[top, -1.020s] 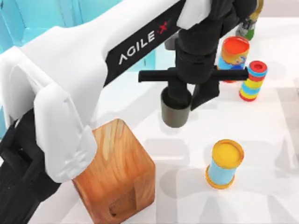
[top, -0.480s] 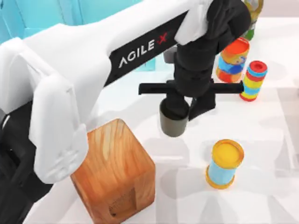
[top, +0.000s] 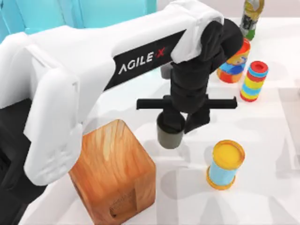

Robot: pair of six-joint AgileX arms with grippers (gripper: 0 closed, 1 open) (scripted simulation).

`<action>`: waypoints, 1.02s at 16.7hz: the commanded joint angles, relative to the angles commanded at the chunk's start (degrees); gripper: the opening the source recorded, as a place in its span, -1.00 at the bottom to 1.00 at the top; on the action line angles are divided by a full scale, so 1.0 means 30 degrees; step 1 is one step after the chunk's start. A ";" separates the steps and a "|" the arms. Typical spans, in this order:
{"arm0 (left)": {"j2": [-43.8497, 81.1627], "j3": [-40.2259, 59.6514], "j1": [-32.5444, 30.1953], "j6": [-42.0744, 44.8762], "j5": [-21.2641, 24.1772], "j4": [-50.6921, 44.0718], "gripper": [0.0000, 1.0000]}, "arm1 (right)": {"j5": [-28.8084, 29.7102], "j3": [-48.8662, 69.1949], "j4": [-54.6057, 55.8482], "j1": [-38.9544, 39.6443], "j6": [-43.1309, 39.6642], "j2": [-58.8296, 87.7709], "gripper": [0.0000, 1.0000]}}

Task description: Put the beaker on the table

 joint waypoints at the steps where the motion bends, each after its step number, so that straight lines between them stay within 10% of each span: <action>1: 0.0000 0.0000 0.0000 0.0000 0.0000 0.0000 -1.00 | 0.0000 0.0000 0.0000 0.0000 0.0000 0.0000 1.00; 15: 0.0000 0.0000 0.0000 0.0000 0.0000 0.0000 0.96 | 0.0000 0.0000 0.0000 0.0000 0.0000 0.0000 1.00; 17: 0.0000 0.0000 0.0000 0.0000 0.0000 0.0000 1.00 | 0.0000 0.0000 0.0000 0.0000 0.0000 0.0000 1.00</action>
